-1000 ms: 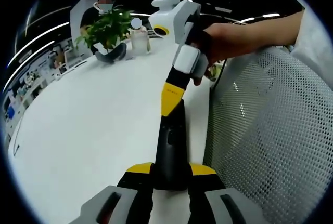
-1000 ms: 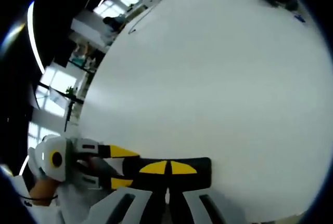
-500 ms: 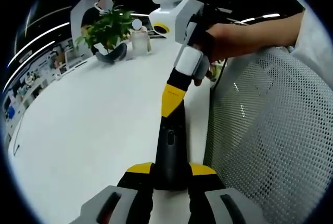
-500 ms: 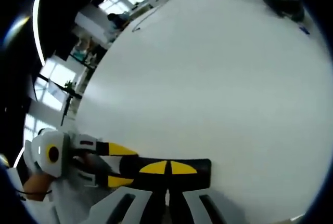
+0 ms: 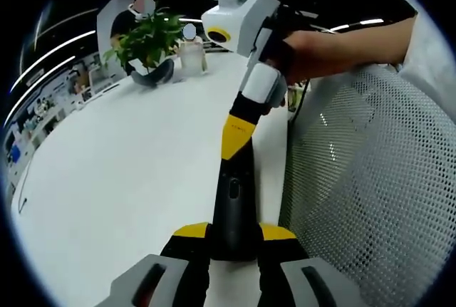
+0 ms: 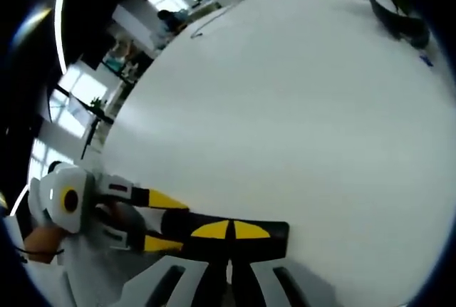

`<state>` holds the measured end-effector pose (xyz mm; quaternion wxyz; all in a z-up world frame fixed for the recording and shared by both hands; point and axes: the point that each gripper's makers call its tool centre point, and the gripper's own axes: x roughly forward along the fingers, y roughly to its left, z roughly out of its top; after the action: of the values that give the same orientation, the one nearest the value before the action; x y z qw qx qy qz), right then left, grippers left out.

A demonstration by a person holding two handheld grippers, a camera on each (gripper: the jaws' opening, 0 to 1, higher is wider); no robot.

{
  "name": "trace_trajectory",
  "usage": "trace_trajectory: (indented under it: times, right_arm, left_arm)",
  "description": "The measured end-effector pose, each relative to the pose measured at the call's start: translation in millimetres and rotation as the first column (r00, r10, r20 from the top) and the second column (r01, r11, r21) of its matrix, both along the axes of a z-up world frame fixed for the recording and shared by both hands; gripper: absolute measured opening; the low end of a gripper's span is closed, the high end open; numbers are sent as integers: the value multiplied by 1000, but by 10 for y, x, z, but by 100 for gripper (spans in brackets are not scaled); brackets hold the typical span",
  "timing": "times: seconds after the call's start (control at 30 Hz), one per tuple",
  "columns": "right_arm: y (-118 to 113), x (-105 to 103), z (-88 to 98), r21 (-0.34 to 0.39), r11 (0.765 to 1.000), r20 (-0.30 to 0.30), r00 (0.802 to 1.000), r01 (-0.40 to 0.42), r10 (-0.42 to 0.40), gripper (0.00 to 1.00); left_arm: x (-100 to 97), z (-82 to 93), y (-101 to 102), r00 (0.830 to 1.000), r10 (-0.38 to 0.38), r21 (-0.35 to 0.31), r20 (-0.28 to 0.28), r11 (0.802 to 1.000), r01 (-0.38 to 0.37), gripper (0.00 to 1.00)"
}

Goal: Press the specified remote control buttons in sequence, fully releasing each button before pressing the next.

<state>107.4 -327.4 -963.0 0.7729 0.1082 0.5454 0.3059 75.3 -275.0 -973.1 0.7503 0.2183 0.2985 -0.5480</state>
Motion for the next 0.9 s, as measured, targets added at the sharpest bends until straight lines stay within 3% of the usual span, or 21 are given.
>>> trace_trajectory:
  times: [0.13,0.53,0.9]
  right_arm:
    - [-3,32,50,16,1000,21,1000,9,-9,0]
    - [-11,-23,54,37,999,-59,998,36,-34,0]
    - [43,-93,58,48,999,-89,996,1,3,0]
  left_arm:
    - [0,1,-1,1000,-1,-1,0,1000,1,24]
    - [-2,2,-1,1000,1,-1,-1,1000,-1,24]
    - [-1,1,1,1000,2,-2,-1,1000,-2,24]
